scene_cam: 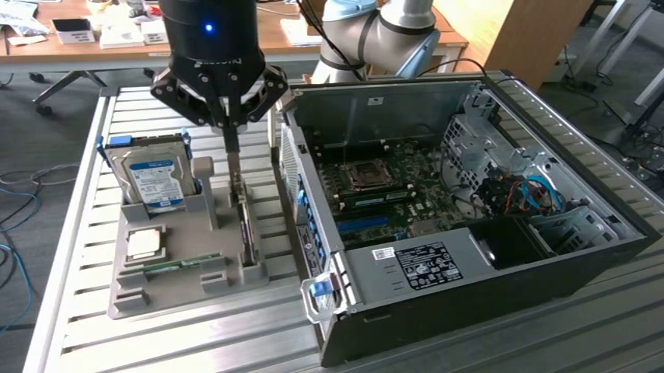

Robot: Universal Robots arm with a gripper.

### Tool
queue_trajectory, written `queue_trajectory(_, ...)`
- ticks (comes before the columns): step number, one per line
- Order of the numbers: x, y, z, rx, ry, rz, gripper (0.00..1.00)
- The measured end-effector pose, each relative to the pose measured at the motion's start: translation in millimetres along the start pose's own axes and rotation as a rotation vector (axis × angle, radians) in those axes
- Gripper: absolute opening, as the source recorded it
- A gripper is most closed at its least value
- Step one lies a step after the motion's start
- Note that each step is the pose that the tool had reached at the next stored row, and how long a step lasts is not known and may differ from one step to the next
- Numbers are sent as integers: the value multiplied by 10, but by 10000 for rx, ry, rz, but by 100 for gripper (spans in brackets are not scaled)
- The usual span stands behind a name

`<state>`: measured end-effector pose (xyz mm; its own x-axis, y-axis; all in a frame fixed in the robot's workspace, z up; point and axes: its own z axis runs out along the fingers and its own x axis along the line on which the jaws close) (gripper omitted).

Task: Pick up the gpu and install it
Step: 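Reach for the gpu, then pick up the gpu and move the gpu toward the slot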

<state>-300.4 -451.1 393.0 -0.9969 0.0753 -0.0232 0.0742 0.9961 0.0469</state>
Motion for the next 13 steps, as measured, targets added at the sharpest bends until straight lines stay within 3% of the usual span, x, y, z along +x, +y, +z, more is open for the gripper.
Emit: queue_trajectory(13,-1,-9,-1,0,0,0,11)
